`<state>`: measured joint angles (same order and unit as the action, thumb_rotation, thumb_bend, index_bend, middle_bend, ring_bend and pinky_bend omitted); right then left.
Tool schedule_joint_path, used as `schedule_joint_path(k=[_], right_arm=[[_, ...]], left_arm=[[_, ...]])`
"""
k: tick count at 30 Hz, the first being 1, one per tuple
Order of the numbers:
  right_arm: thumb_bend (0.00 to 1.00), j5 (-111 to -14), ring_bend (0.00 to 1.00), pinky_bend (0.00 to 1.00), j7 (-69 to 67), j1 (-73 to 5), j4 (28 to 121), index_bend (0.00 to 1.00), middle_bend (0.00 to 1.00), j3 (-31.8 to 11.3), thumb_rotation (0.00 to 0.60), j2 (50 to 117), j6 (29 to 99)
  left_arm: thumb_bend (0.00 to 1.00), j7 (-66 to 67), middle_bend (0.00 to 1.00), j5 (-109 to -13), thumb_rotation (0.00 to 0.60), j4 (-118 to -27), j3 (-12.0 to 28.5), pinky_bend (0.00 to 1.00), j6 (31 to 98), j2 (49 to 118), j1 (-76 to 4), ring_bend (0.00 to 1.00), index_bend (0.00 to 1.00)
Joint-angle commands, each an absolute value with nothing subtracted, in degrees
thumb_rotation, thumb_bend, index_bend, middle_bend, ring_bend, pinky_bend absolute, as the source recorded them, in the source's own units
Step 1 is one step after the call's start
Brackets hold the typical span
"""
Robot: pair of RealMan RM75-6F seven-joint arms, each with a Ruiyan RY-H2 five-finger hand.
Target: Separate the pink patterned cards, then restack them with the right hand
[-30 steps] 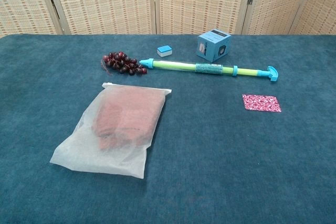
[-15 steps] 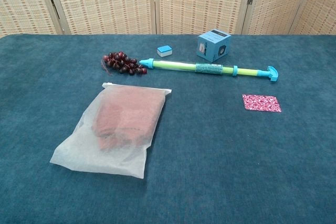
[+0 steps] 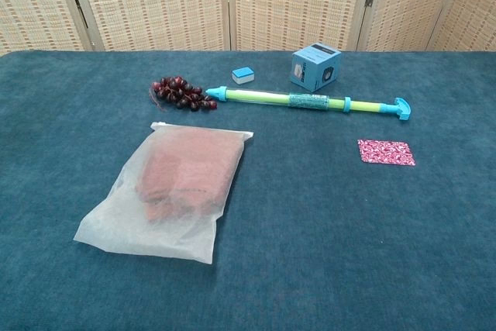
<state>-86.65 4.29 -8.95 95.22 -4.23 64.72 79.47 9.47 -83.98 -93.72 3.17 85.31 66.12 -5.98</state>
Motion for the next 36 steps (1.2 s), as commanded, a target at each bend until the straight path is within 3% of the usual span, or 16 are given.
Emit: schedule_joint_path(k=[1,4,12,18,20,24,36], right_arm=[[0.29,-85.5,0.6,0.66,5.8,-10.1,95.7,0.0,0.47,-4.2,0.6,64.7,76.9],[0.32,-84.1,0.65,0.69,8.1,-11.0,97.0,0.0,0.52,-3.6,0.6,64.5,74.2],[0.32,-81.5,0.7,0.74,9.8,-13.5,95.9,0.01,0.51,-5.2,0.6,65.8,71.5],[0.32,-77.0,0.79,0.79,15.4,-17.8,96.8,0.01,0.67,-6.5,0.6,66.6,65.0],[0.32,-75.1,0.87,0.86,15.6,-19.4,96.7,0.01,0.77,-7.2,0.6,67.1,62.4],[0.32,-70.4,0.95,0.93,17.7,-23.2,95.3,0.05,0.87,-8.2,0.6,68.4,56.7],[0.46,-57.1,1.0,1.0,19.2,-33.0,89.1,0.07,0.97,-8.9,0.6,73.3,42.1]], left_arm=[[0.23,9.1,0.03,-83.8,0.6,-93.6,3.1,0.09,85.1,66.1,-6.0,0.02,0.15],[0.23,9.1,0.03,-83.7,0.6,-93.5,2.9,0.09,85.0,66.1,-5.8,0.02,0.15],[0.23,8.3,0.03,-83.5,0.6,-92.7,2.6,0.09,84.6,66.5,-5.6,0.02,0.15],[0.23,7.8,0.03,-83.9,0.6,-92.6,2.5,0.09,84.2,66.7,-5.9,0.02,0.15],[0.23,7.7,0.03,-83.9,0.6,-92.5,2.5,0.09,84.2,66.6,-5.8,0.02,0.15],[0.23,7.6,0.03,-83.8,0.6,-92.5,2.4,0.09,84.2,66.5,-5.7,0.02,0.15],[0.23,7.0,0.03,-82.8,0.6,-92.4,2.5,0.09,84.3,65.8,-5.1,0.02,0.16]])
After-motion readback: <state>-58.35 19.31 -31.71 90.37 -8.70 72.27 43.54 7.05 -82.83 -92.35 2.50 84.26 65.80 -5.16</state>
